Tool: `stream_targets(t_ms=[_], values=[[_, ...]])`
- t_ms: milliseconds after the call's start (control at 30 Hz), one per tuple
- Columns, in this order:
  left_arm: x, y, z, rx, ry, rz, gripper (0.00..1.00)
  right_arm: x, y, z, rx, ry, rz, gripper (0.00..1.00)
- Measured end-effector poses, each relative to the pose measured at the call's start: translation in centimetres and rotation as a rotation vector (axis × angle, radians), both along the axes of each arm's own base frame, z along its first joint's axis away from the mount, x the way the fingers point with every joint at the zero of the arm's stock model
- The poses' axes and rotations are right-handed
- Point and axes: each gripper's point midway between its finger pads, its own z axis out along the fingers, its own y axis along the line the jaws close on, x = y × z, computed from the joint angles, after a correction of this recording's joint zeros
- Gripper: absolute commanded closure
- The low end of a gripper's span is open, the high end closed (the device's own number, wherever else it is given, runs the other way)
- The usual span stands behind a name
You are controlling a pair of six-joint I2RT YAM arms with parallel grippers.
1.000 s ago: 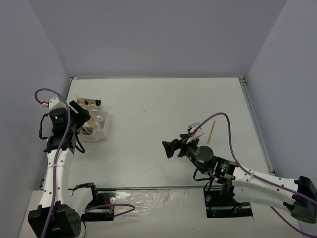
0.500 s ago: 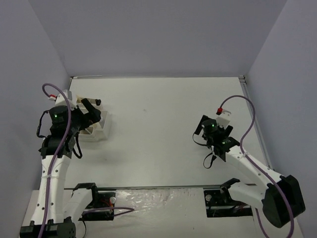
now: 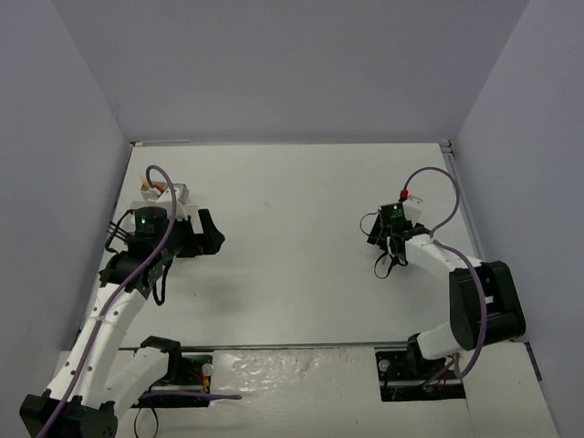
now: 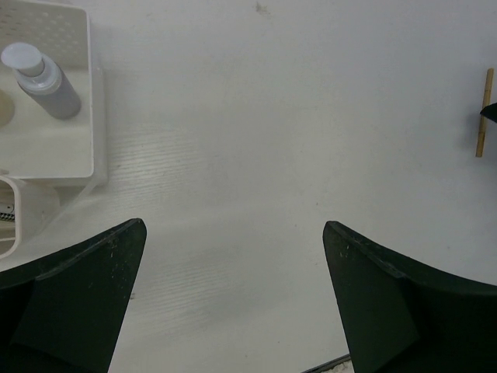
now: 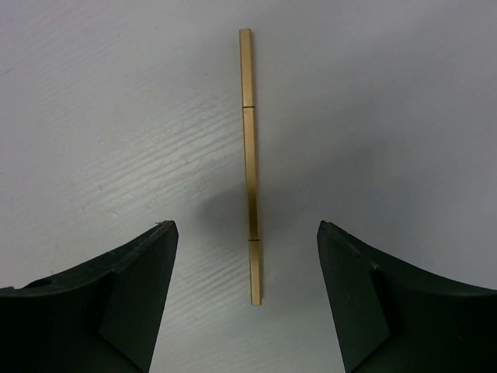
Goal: Organize the makeup
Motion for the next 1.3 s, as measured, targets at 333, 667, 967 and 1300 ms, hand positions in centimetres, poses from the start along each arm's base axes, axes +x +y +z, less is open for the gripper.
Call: stream_targets(t_ms=[333,667,967,1300], values=[[-0.2,0.1,-0.3,0.020,-0.003,-0.019,0.03,1.3,0.6,-2.6,-0.001,0.065,0.013,0.58],[-0.4,0.0,0.0,0.017,-0.017,-0.029,0.03,2.5,1.0,-2.6,0.003,0.040,0.027,1.00],[-0.3,-1.3,1.0,-0.069,-0.024,-0.045,0.03,0.6,12.2,-1.4,0.045,-0.023,0.362,1.00],[-0.6,-4.2,2.4,-0.232,0.000,-0.058,0.04,-6.1,29.4,10.1,0.246,-0.447,0.871,1.00]])
